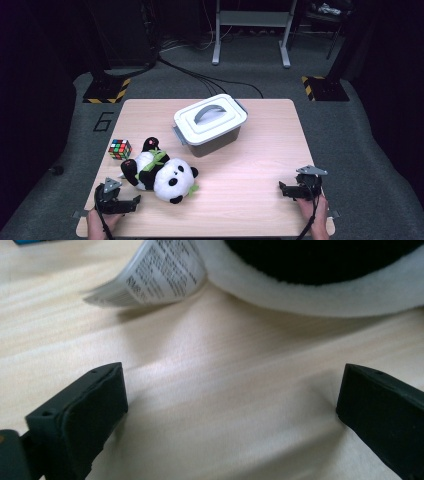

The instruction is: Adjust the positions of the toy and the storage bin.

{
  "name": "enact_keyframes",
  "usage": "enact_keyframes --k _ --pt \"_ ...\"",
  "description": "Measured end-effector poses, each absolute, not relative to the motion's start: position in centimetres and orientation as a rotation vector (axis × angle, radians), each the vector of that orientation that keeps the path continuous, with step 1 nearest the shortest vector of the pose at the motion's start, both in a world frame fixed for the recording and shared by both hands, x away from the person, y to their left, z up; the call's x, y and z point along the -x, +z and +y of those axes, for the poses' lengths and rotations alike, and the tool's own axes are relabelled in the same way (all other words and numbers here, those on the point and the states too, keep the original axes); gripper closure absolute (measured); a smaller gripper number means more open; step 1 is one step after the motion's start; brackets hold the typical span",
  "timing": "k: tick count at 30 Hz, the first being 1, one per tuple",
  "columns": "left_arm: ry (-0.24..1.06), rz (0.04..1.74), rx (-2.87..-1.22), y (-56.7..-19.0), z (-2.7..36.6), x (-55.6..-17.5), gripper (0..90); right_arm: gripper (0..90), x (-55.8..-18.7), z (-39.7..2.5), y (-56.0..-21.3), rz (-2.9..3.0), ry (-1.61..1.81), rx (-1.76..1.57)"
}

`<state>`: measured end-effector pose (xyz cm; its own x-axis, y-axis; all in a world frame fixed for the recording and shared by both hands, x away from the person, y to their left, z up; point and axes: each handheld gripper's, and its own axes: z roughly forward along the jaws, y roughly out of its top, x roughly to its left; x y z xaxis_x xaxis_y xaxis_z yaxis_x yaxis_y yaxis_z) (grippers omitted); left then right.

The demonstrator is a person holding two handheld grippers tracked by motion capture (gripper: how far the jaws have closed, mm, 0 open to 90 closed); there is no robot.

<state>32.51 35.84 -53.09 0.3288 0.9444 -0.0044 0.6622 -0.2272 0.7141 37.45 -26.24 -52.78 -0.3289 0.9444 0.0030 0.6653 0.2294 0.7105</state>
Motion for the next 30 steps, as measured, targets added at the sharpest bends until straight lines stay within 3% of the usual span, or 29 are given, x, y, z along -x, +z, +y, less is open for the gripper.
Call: enact_keyframes --k 30 --pt "0.581 1.409 -1.974 -53.1 35.9 -32.5 0.0 3.1 -40.1 -21.9 -47.4 2.226 0.987 -1.369"
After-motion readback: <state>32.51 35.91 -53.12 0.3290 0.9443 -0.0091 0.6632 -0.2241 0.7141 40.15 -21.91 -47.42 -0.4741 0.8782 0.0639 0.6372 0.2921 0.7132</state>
